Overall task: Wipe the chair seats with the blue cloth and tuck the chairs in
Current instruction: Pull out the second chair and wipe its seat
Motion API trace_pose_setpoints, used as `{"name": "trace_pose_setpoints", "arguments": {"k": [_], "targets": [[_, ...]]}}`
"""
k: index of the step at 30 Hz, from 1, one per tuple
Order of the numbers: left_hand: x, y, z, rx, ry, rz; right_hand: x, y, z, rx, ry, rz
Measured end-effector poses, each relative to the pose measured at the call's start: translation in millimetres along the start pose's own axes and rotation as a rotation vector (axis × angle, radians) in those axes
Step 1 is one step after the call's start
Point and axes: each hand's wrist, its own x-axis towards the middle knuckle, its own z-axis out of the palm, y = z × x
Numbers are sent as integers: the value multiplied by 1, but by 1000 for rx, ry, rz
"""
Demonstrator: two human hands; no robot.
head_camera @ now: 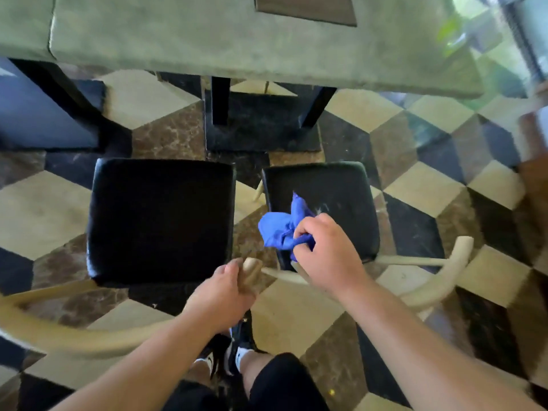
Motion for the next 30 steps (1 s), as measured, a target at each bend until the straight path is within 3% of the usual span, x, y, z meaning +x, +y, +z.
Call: {"name": "trace_pose_setpoints", "arguments": {"k": [2, 4, 6, 8, 11, 14, 19, 24, 28, 30], "targets": [[9, 26, 6, 38, 115, 67, -18, 29, -4, -51, 48, 33], [17, 54, 12, 80, 209, 176, -38, 55, 0, -154, -82, 68], [24, 83, 20, 94, 227, 260, -57, 76, 5, -178, -193, 84], [31, 109, 29, 85, 184, 266, -70, 94, 4, -142, -175, 36], [36, 137, 50, 181, 154, 224, -85, 120, -5, -185, -185, -120], [38, 160, 77, 245, 231, 97, -98, 161, -27, -221, -172, -165], [42, 176, 111, 328, 435, -77, -95, 275, -96, -372, -157, -55], [53, 178, 120, 298, 528, -189, -56, 377, -175, -475, -20, 20], [53, 178, 120, 238, 571, -210, -17, 402, -199, -400, 19, 162], [52, 179, 116, 127, 615, -197, -13, 383, -187, -422, -90, 123]]}}
